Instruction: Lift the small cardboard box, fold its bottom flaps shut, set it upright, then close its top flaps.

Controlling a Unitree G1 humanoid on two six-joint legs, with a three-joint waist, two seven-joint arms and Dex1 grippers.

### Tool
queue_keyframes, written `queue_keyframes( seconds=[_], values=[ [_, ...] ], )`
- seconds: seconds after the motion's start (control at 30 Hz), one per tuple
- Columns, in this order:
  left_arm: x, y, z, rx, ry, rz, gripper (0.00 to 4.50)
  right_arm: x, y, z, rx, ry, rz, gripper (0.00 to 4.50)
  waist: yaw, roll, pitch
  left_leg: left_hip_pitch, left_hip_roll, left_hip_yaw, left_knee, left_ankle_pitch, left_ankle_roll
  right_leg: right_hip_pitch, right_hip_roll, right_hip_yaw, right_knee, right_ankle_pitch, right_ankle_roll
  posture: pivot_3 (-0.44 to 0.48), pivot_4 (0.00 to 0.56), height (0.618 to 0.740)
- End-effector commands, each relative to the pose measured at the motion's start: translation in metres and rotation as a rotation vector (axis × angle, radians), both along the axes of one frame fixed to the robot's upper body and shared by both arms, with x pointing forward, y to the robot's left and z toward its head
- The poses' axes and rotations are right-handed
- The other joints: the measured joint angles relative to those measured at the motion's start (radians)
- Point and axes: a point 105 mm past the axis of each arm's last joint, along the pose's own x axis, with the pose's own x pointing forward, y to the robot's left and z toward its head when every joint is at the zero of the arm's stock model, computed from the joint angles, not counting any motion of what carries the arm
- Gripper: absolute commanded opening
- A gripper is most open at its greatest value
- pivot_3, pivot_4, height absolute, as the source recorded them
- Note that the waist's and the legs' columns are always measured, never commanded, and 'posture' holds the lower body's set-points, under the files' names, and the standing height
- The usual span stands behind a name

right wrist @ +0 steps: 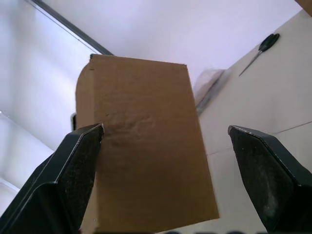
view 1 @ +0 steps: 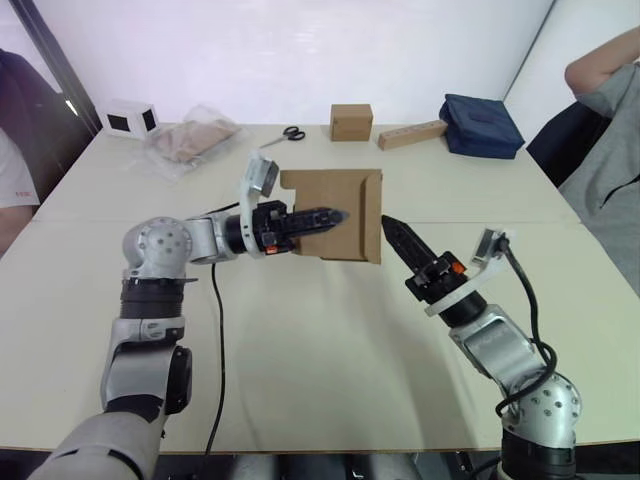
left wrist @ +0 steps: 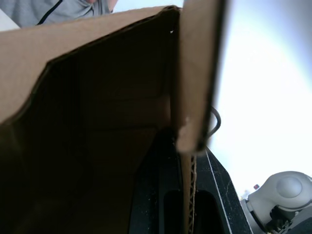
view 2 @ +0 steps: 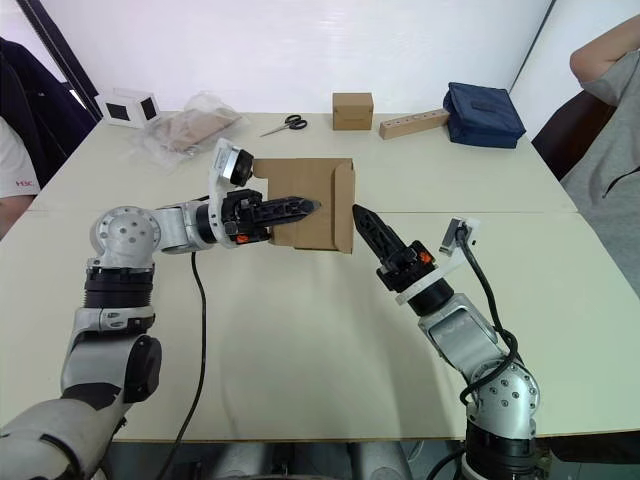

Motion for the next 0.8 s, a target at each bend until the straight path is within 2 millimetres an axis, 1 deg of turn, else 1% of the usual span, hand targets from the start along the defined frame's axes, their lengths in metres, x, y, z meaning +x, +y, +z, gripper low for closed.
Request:
queue_keyframes(
  seconds=[0.03, 0.33, 0.53, 0.8],
  values=[
    [-0.003, 0.000, 0.009, -0.022, -0.046, -0.005, 0.00, -0.009, 0.007, 0.014, 0.026, -0.053, 0.037, 4.33, -0.002, 0.000, 0.000, 0.000, 0.000, 0.000, 0.000, 0.000, 0.000, 0.000, 0.000, 0.000, 0.000, 0.000, 0.000, 0.000, 0.150, 0.740],
    [-0.004, 0.000, 0.008, -0.020, -0.042, 0.000, 0.00, -0.010, 0.005, 0.019, 0.070, -0.068, 0.043, 4.33, -0.001, 0.000, 0.000, 0.000, 0.000, 0.000, 0.000, 0.000, 0.000, 0.000, 0.000, 0.000, 0.000, 0.000, 0.000, 0.000, 0.150, 0.740],
    [-0.003, 0.001, 0.005, -0.013, -0.037, 0.012, 0.00, -0.017, 0.000, 0.028, 0.102, -0.095, 0.055, 4.33, -0.001, 0.000, 0.000, 0.000, 0.000, 0.000, 0.000, 0.000, 0.000, 0.000, 0.000, 0.000, 0.000, 0.000, 0.000, 0.000, 0.150, 0.740],
    [-0.003, 0.000, 0.006, -0.014, -0.040, 0.011, 0.00, -0.015, -0.003, 0.020, 0.115, -0.066, 0.036, 4.33, -0.002, 0.000, 0.000, 0.000, 0.000, 0.000, 0.000, 0.000, 0.000, 0.000, 0.000, 0.000, 0.000, 0.000, 0.000, 0.000, 0.150, 0.740]
  ],
)
